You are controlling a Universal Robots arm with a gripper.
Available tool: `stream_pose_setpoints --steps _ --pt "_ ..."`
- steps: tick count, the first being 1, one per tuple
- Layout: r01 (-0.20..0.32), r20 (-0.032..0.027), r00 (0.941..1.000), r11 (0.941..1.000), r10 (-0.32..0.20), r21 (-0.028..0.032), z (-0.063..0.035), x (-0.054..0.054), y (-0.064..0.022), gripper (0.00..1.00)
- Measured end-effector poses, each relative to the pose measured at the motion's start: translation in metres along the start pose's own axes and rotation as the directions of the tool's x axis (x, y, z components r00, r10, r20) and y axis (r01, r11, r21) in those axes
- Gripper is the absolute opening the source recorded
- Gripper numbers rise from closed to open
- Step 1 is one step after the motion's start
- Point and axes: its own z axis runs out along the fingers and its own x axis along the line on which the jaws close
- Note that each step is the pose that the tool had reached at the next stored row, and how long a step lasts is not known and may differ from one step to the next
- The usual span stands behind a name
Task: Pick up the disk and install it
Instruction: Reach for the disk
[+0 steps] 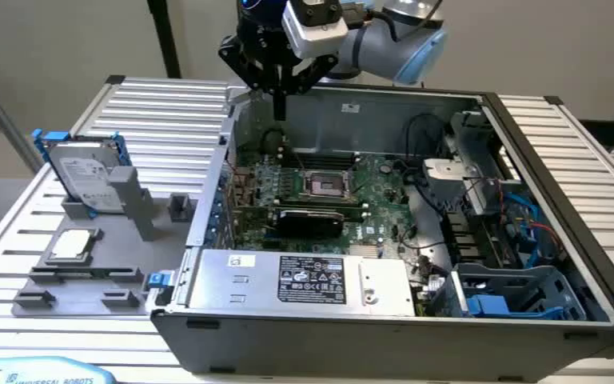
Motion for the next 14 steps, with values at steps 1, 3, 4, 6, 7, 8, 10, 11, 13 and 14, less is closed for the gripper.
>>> stream_pose_setpoints --steps 1,3,4,6,7,8,10,11,13,14 --pt "0.000 0.0000 1.0000 1.0000 0.000 0.0000 0.0000 0.0000 0.0000 0.11" --pt "0.000 0.0000 1.0000 1.0000 0.000 0.0000 0.0000 0.0000 0.0000 0.11" --pt "0.000 0.0000 1.0000 1.0000 0.000 0.0000 0.0000 0.0000 0.0000 0.11" --pt "0.000 0.0000 1.0000 1.0000 0.000 0.0000 0.0000 0.0000 0.0000 0.11" --pt "0.000 0.0000 1.0000 1.0000 0.000 0.0000 0.0000 0.0000 0.0000 0.11" --pt "0.000 0.0000 1.0000 1.0000 0.000 0.0000 0.0000 0.0000 0.0000 0.11" --pt "0.000 0.0000 1.0000 1.0000 0.000 0.0000 0.0000 0.0000 0.0000 0.11" --pt "0.000 0.0000 1.0000 1.0000 0.000 0.0000 0.0000 0.0000 0.0000 0.11" --pt "0.000 0.0000 1.0000 1.0000 0.000 0.0000 0.0000 0.0000 0.0000 0.11" --pt "0.000 0.0001 1.0000 1.0000 0.000 0.0000 0.0000 0.0001 0.0000 0.11"
